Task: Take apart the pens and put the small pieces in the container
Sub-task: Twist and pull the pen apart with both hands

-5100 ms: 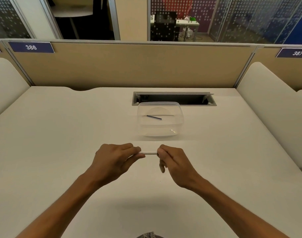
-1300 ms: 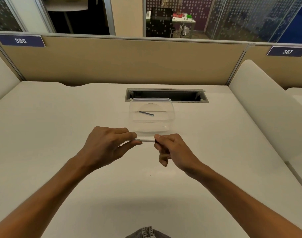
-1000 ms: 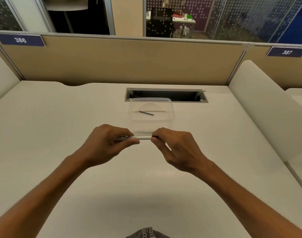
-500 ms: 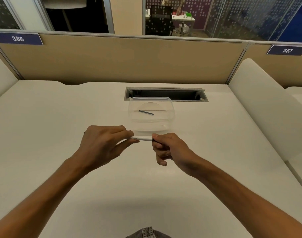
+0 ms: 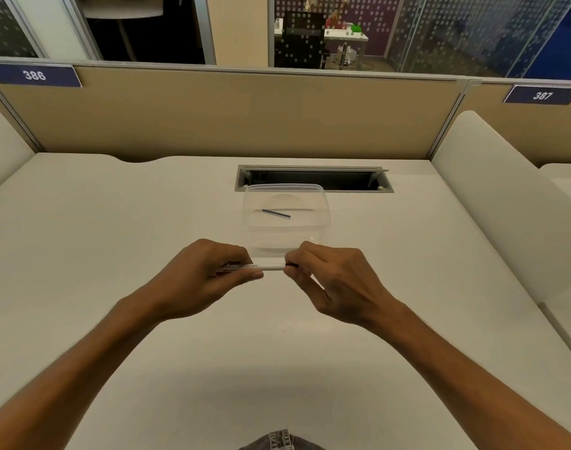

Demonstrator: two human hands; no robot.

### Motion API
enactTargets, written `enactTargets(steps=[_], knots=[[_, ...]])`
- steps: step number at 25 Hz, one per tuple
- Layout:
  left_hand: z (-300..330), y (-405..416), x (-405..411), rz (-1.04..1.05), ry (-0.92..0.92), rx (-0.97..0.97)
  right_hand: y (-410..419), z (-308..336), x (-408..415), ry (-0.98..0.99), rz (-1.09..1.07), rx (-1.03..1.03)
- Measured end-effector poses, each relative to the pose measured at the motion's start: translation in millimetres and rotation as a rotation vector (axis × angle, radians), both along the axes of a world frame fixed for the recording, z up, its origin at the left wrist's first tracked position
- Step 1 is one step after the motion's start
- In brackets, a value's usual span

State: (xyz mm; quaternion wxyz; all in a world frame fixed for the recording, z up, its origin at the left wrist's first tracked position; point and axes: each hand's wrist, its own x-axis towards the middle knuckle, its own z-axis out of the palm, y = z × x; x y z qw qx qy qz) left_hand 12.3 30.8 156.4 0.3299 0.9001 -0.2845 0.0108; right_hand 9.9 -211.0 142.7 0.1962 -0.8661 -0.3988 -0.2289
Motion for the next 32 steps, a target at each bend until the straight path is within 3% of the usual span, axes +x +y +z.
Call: enactTargets(steps=[7, 13, 17, 22, 24, 25, 26, 29, 32], knots=[[5.0, -4.3, -4.4, -0.036, 0.108, -0.047, 0.3, 1.9, -1.7, -0.029, 0.025, 0.015], [9.5, -7.6, -8.6, -0.018, -0.155, -0.027, 3.4, -1.8, -5.0, 0.071, 0.022, 0.135], [12.7, -10.4, -9.9, -0.027, -0.343, 0.095, 11.8, -7.3, -12.9, 0.454, -0.005, 0.365], [9.9, -8.8, -10.6, -0.077, -0.5, 0.292, 17.7, -5.3, -13.7, 1.378, 0.023, 0.791], [7.1, -8.9, -10.2, -0.089, -0.488, 0.294, 16.8, -3.2, -13.8, 1.515, -0.023, 0.817], [6.0, -8.8, -9.5, -0.085, -0.465, 0.27, 17.8, -4.2, -14.9, 1.409, -0.05, 0.768], [5.1, -8.6, -8.8, -0.072, -0.435, 0.24, 18.9, -6.3, -16.6, 1.182, -0.087, 0.66], [1.9, -6.1, -7.0, -0.025, -0.32, 0.133, 14.8, -12.2, -18.3, 0.303, -0.171, 0.17], [0.0, -2.2, -6.9, -0.018, -0.165, -0.017, 7.0, -9.7, -14.0, 0.029, -0.045, 0.043]])
